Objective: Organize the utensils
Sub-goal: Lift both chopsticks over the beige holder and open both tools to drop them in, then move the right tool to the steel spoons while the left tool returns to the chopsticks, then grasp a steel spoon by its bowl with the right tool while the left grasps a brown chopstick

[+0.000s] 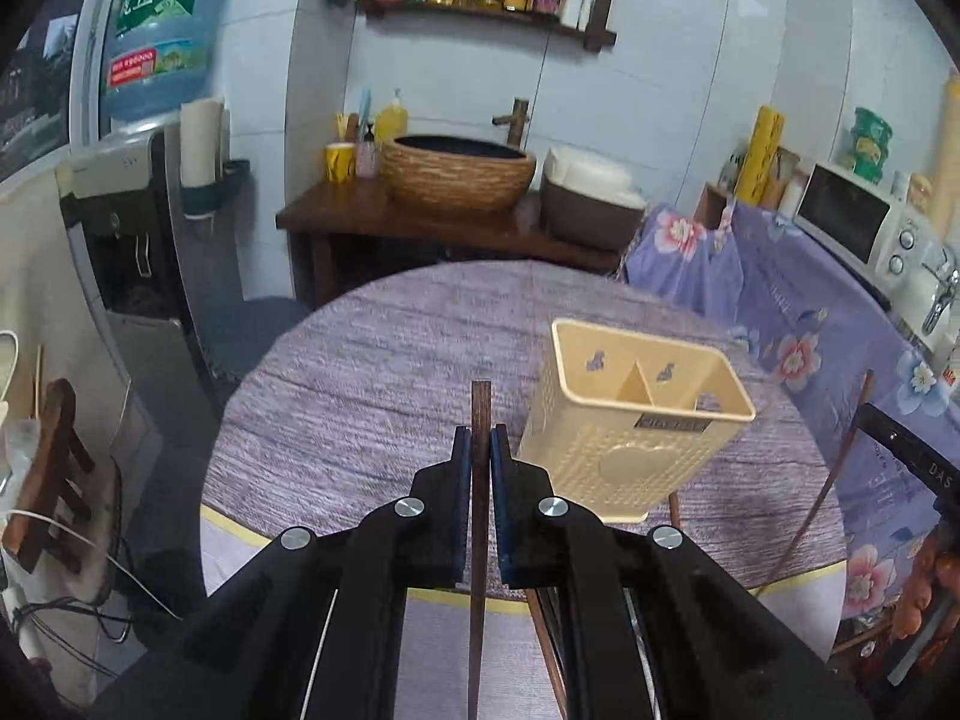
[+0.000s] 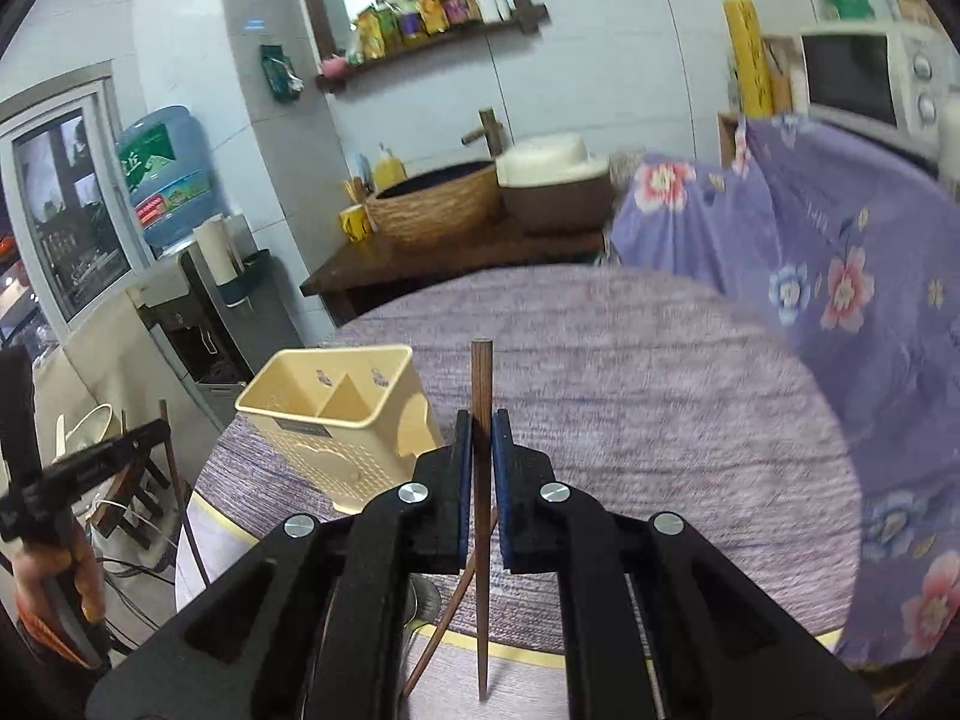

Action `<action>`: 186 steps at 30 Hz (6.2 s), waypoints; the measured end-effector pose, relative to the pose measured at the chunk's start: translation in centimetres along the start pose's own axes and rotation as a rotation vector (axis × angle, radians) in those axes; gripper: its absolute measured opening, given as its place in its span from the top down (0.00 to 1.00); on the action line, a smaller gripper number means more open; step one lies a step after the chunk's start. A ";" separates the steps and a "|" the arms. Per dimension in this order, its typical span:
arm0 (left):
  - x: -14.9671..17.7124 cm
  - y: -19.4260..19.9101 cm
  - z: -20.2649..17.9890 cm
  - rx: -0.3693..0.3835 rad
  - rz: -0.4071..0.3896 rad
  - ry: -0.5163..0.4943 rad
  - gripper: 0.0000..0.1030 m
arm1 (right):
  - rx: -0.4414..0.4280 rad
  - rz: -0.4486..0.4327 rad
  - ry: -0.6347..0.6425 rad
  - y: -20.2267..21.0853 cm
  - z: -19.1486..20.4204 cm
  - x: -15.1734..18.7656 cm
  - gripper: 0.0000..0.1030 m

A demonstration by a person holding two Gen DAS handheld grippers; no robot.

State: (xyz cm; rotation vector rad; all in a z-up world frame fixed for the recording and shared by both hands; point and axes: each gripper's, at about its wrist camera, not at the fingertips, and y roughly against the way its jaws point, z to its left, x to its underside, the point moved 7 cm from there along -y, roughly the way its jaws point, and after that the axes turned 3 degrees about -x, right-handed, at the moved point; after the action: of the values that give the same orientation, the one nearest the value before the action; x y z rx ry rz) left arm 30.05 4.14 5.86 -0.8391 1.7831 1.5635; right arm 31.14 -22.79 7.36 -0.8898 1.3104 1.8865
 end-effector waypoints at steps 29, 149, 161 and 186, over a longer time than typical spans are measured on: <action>-12.6 9.2 0.2 0.055 -0.299 0.061 0.93 | -0.054 -0.251 0.066 6.5 4.0 -13.2 0.93; 15.2 -8.0 -2.8 -0.010 0.304 -0.057 0.62 | -0.061 0.498 0.331 -11.1 11.3 18.8 0.71; 13.3 -10.6 -3.1 -0.096 0.319 -0.161 0.71 | -0.046 0.490 0.332 -11.3 11.2 18.7 0.71; 12.1 -12.1 -0.9 -0.045 0.354 -0.138 0.88 | -0.095 0.607 0.440 -13.8 12.7 17.5 0.53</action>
State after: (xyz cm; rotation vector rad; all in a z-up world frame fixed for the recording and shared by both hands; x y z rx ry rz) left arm 32.23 1.27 -10.84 -0.4364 1.8733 1.8408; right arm 30.95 -4.47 -10.60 -1.0837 1.9367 2.3034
